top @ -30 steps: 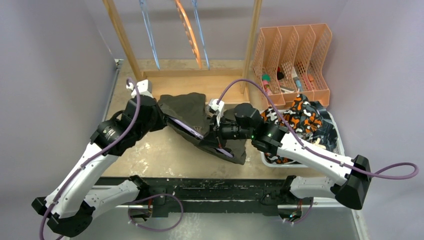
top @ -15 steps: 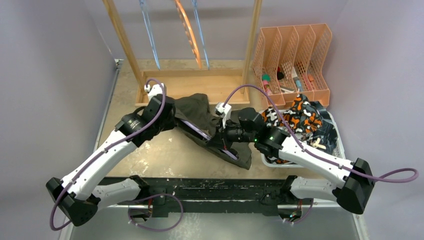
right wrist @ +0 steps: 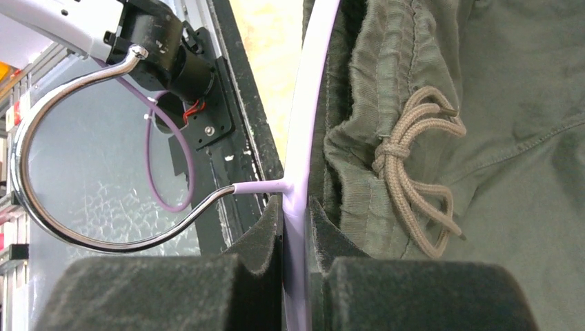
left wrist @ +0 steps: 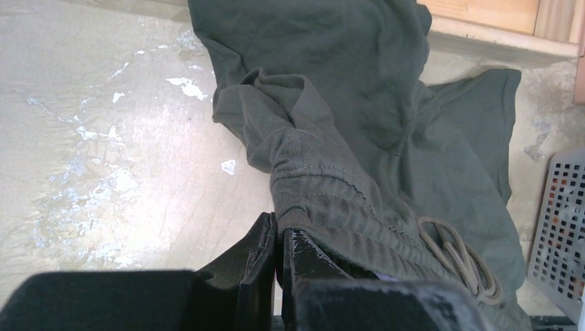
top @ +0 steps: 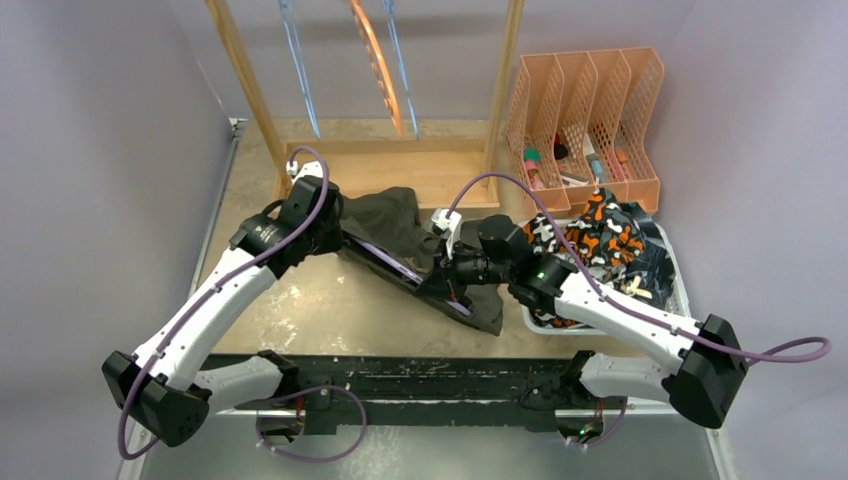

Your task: Remove the shorts from the hanger

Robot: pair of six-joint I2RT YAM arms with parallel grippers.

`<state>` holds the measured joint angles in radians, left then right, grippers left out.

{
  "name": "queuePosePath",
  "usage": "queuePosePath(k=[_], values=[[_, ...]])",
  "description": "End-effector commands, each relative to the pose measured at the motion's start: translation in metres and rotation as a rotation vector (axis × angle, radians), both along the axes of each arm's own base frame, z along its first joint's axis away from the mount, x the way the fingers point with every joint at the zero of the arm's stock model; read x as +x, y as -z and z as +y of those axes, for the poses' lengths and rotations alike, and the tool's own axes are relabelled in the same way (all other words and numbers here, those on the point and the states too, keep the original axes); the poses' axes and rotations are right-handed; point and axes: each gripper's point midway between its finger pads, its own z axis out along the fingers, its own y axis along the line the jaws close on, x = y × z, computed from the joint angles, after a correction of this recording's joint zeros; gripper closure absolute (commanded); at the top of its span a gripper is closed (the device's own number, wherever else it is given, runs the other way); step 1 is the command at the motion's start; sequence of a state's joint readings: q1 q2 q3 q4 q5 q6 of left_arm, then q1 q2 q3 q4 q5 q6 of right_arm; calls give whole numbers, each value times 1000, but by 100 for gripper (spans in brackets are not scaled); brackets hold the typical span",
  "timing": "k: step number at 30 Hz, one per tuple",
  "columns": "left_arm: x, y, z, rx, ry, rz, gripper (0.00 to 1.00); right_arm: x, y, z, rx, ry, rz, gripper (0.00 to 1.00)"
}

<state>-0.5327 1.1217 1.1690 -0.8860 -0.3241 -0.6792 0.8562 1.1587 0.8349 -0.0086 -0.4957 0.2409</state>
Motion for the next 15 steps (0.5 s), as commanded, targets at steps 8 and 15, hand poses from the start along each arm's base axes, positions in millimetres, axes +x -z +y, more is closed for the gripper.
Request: queuePosePath(k=[8, 15], values=[[23, -29, 75, 197, -164, -73, 100, -51, 22, -31, -74, -140, 120, 100], [23, -42, 90, 209, -212, -92, 100, -49, 42, -42, -157, -97, 141, 100]])
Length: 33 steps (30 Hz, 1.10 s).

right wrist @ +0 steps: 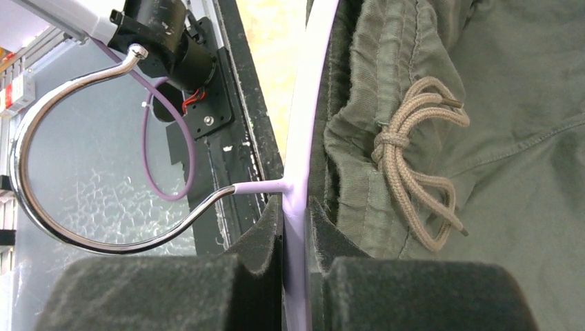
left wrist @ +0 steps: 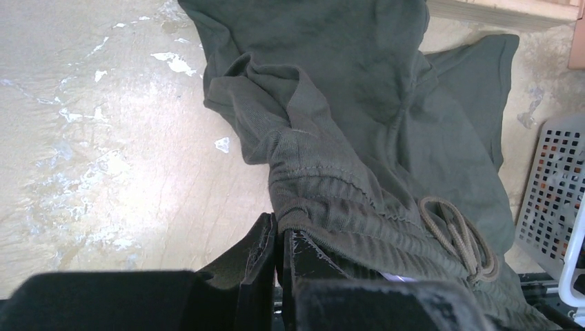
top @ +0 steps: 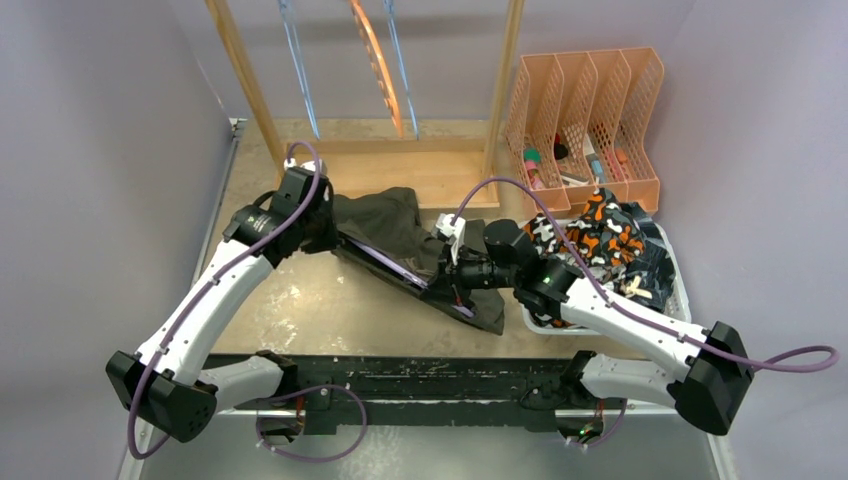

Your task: Remove the shorts from the hanger

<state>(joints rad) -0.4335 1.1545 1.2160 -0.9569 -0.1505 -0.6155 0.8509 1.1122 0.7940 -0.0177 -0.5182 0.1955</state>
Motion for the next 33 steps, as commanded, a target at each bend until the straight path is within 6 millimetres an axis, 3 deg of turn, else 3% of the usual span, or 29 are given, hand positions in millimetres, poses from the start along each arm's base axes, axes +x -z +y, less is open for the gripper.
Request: queuePosePath(k=[1, 11, 15, 21, 29, 33], values=[[28, -49, 89, 270, -274, -206, 100, -41, 39, -33, -158, -60, 170, 100], [20, -76, 133, 397, -454, -262, 100, -44, 42, -37, -188, -47, 208, 100], [21, -78, 128, 368, -430, -268, 100, -41, 41, -38, -189, -22, 201, 100], [15, -65, 137, 425, -432, -218, 100, -48, 18, -35, -87, -54, 163, 100], [32, -78, 137, 357, -453, -249, 100, -50, 26, -37, -136, -61, 195, 100], [39, -71, 146, 348, -462, -220, 100, -53, 17, -38, -92, -78, 168, 100]])
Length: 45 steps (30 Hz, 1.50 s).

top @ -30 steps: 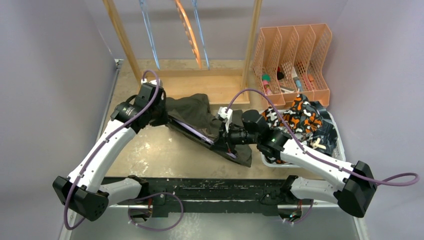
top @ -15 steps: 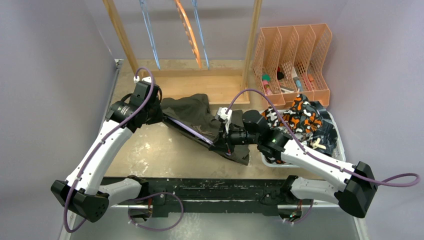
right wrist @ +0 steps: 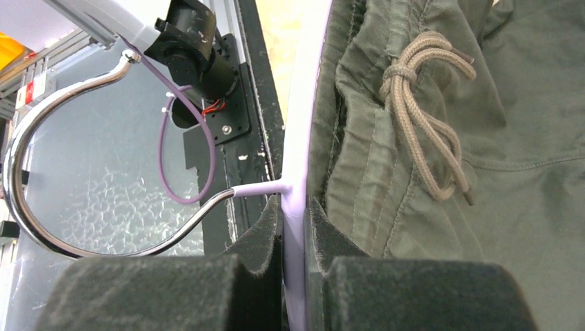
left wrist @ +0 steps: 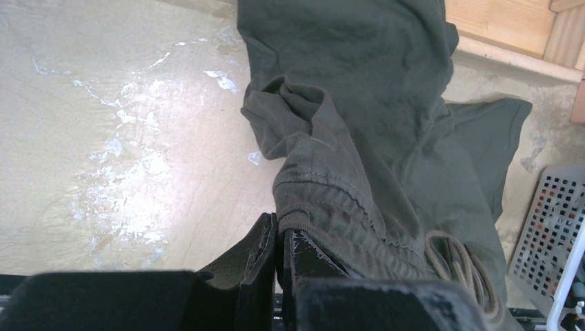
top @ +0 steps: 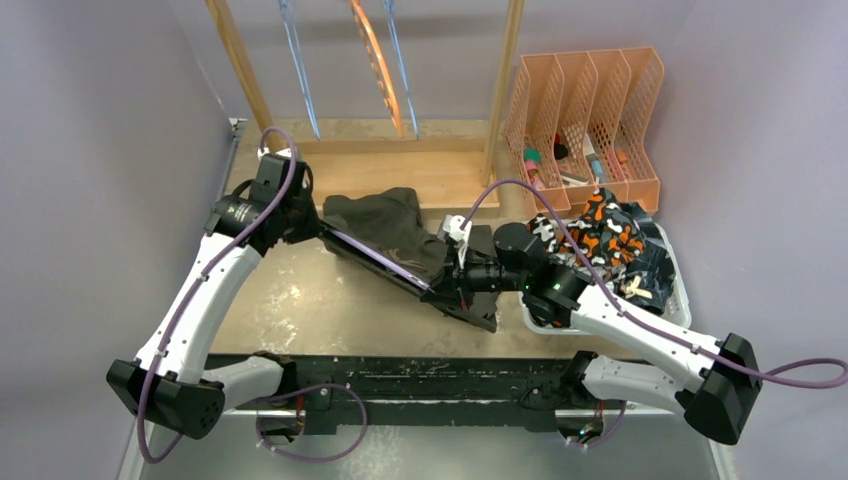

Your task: Remove the shorts from the hanger

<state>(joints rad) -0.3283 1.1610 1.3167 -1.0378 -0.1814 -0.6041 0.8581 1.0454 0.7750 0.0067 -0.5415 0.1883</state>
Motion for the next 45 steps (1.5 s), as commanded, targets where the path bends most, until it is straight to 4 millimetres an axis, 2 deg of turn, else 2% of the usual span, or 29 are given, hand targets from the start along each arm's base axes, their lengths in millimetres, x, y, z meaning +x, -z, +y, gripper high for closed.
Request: queuePosePath(k=[1, 3, 7, 13, 19, 25, 28, 31, 37, 42, 45], values=[[32, -44, 114, 315, -351, -176, 100, -45, 32, -35, -147, -56, 208, 100], [36, -43, 117, 274, -347, -176, 100, -48, 31, -36, -144, -59, 215, 100], [44, -42, 102, 191, -277, -177, 100, -47, 34, -34, -146, -65, 224, 100], [36, -20, 116, 225, -318, -120, 100, -55, 15, -31, -71, -116, 188, 100], [44, -5, 118, 190, -326, -99, 100, -61, 14, -34, -60, -136, 189, 100], [46, 2, 109, 143, -299, -87, 100, -50, 12, -33, -47, -60, 177, 100], [41, 5, 101, 111, -264, -89, 100, -34, 11, -32, -47, 30, 169, 100], [30, 16, 88, 45, -225, -91, 100, -18, 2, -27, -22, 109, 153, 100], [2, 45, 38, -188, -68, -63, 100, 11, -25, -13, 57, 230, 147, 100], [-14, 61, 20, -272, -18, -30, 100, 17, -19, 2, 29, 206, 187, 100], [-19, 69, 14, -265, -16, -9, 100, 24, -18, 9, 49, 229, 215, 100]])
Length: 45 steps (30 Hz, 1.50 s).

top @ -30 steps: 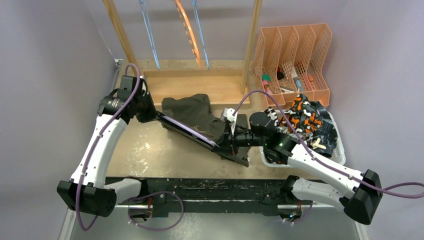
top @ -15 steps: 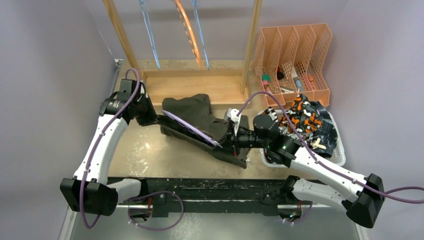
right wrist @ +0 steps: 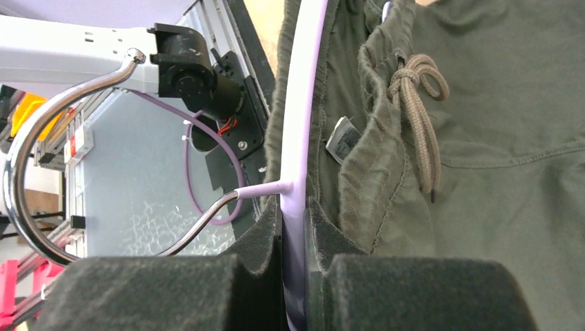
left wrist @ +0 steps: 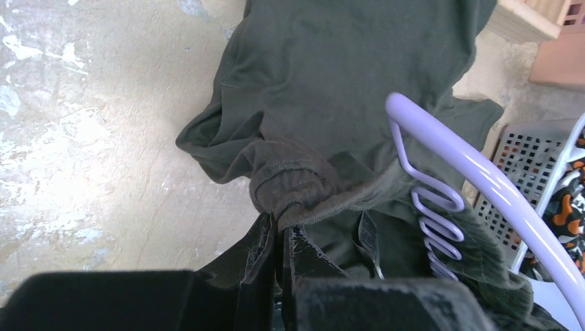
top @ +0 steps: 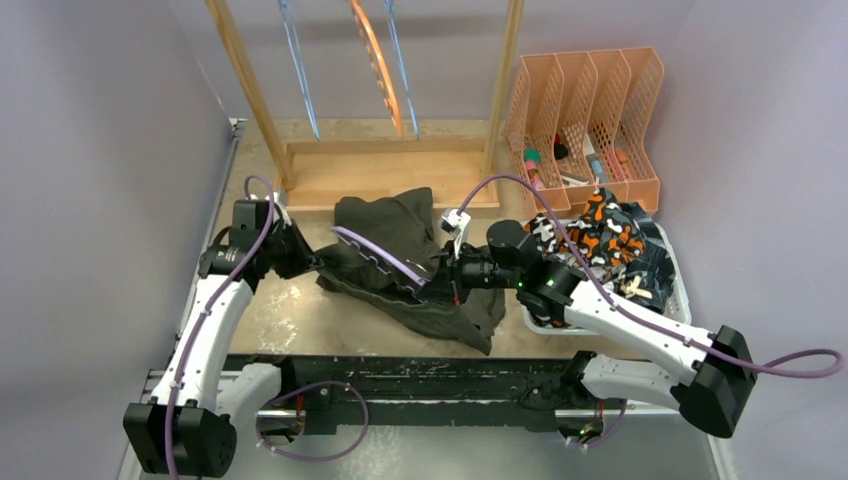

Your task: Remove the shorts from the hanger

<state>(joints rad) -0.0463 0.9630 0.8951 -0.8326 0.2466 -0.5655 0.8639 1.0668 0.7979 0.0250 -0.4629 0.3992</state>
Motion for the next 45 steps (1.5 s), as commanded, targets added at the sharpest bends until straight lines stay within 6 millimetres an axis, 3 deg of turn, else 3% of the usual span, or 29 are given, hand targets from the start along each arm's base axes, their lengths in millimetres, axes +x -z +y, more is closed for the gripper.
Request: queuePosePath(k=[1, 5, 9, 14, 18, 25, 27, 30, 35, 41, 45], values=[[13, -5, 6, 46, -56, -81, 100, 17, -11, 4, 27, 107, 68, 100], [12, 4, -8, 74, -77, -98, 100, 13, -36, 16, 139, 58, 55, 100], [8, 30, 1, 122, -158, -30, 100, 5, -68, 20, 260, 10, 17, 100], [13, 36, -15, 3, -171, -73, 100, 11, -57, 12, 190, 76, 50, 100], [7, 44, -1, 98, -171, -34, 97, 17, -67, 11, 189, 101, 15, 100], [9, 6, 2, 85, -191, -119, 54, 45, -31, 9, 93, 283, 128, 100], [11, -11, 4, 79, -203, -166, 47, 49, -29, 14, 93, 291, 133, 100], [12, -33, 0, 41, -197, -230, 44, 57, -23, 19, 83, 307, 147, 100], [10, -43, -16, -47, -149, -250, 44, 60, -21, 27, 111, 286, 157, 100], [16, -76, -50, -319, -114, -374, 43, 60, -15, 30, 115, 274, 185, 100], [15, -94, -60, -477, -124, -460, 42, 68, -24, 26, 156, 323, 201, 100]])
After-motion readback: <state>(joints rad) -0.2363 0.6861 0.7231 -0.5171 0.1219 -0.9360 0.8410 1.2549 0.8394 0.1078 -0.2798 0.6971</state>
